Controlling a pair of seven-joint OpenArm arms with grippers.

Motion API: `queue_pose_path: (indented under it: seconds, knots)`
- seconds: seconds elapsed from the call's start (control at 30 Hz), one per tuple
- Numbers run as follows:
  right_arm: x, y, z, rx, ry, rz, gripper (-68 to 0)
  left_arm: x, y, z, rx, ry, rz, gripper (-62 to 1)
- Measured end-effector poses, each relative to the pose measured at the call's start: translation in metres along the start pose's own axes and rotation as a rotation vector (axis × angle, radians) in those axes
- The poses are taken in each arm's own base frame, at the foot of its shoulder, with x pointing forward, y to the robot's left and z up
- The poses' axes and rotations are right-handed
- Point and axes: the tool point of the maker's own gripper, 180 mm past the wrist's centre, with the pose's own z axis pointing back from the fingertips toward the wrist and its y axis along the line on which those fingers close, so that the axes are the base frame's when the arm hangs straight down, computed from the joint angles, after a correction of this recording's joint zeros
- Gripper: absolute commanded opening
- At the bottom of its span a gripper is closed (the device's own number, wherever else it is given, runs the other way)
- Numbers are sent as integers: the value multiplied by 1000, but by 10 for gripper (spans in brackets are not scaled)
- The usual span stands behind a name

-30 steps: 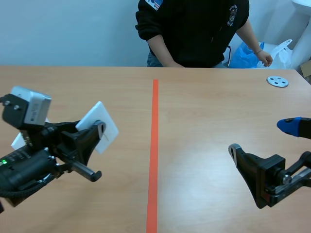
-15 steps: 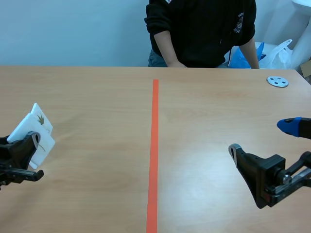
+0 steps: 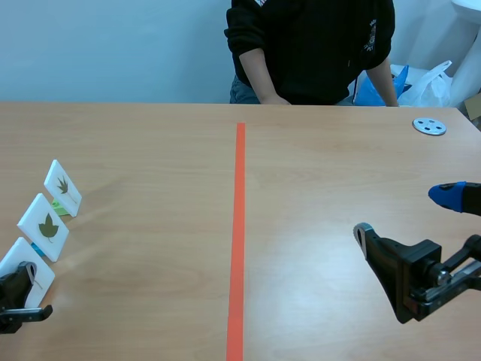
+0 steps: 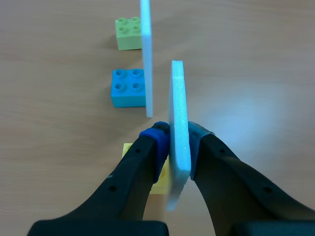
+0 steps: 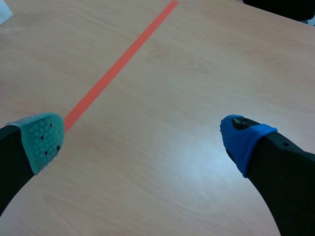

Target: Sort the leaf by its shape. The table is split by an orange tape line. A compound leaf with several leaflets goes to the left side, a simple leaf with one blade goes to the right side. Return to the home posture when a red brick is placed on the table.

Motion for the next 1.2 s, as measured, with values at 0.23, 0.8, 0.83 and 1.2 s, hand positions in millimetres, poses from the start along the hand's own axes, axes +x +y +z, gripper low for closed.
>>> queue_pose_path:
  seconds: [0.23, 0.8, 0.83, 1.2]
  knots:
    - [0, 0, 0, 0, 0, 0, 4, 2, 10, -13, 29, -25, 12, -566]
    - [0, 0, 0, 0, 0, 0, 4, 4, 10, -11, 30, -45, 12, -200]
    - [0, 0, 0, 0, 0, 0, 4, 6, 10, -11, 30, -53, 11, -180]
    - [0, 0, 0, 0, 0, 0, 4, 75, 16, 9, -26, -238, 51, 14]
